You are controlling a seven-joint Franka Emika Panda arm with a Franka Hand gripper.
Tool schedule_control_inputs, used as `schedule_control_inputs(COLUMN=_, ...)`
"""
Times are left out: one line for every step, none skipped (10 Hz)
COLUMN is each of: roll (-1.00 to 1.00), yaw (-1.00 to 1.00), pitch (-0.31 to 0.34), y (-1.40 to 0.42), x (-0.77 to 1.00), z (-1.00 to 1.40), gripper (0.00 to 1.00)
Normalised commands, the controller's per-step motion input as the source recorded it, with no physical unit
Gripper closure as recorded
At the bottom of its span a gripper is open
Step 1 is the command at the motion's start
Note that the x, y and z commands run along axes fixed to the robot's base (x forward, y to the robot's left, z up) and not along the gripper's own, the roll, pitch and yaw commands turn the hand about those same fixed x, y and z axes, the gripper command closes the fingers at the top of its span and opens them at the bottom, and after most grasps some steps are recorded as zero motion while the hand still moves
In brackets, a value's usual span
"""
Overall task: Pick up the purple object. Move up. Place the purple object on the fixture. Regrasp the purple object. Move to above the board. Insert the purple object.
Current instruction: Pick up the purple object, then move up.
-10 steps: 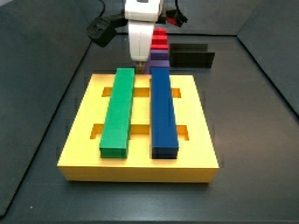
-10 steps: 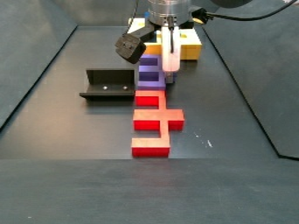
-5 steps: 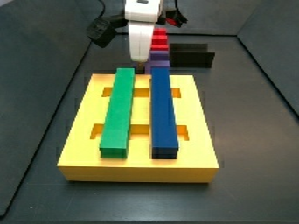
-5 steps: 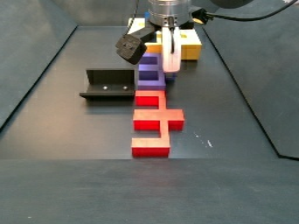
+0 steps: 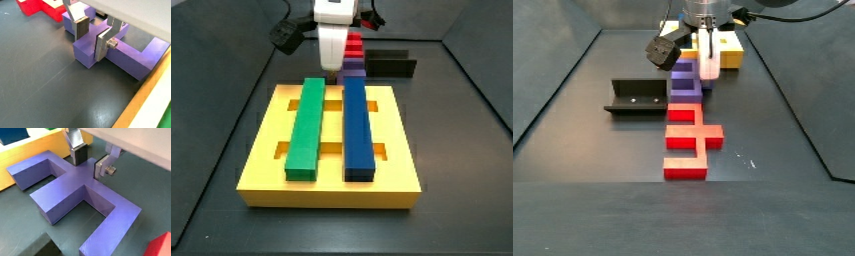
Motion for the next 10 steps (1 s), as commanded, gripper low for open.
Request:
schedule_control_inputs(roll=0.0, yaw=0.0, pitch=0.0, y=0.0, x=0.0, z=0.0, gripper=1.0)
schedule_control_inputs(roll=0.0, yaw=0.0, pitch=0.0, y=0.0, x=0.0, z=0.0, gripper=1.0)
schedule_control_inputs(roll=0.0, yaw=0.0, pitch=0.0, y=0.0, x=0.0, z=0.0, gripper=1.0)
schedule_control_inputs(roll=0.0, yaw=0.0, pitch=0.0, y=0.0, x=0.0, z=0.0, gripper=1.0)
schedule_control_inputs(roll=0.0, yaw=0.0, pitch=0.0, y=0.0, x=0.0, z=0.0, gripper=1.0)
schedule_control_inputs(roll=0.0, yaw=0.0, pitch=0.0, y=0.0, x=0.0, z=0.0, gripper=1.0)
schedule_control_inputs(roll=0.0, yaw=0.0, pitch=0.0, y=0.0, x=0.0, z=0.0, gripper=1.0)
schedule_control_inputs(roll=0.0, yaw=0.0, pitch=0.0, y=0.0, x=0.0, z=0.0, gripper=1.0)
schedule_control_inputs(roll=0.0, yaw=0.0, pitch=0.0, y=0.0, x=0.0, z=0.0, gripper=1.0)
schedule_control_inputs(roll=0.0, yaw=0.0, pitch=0.0, y=0.0, x=0.0, z=0.83, gripper=1.0)
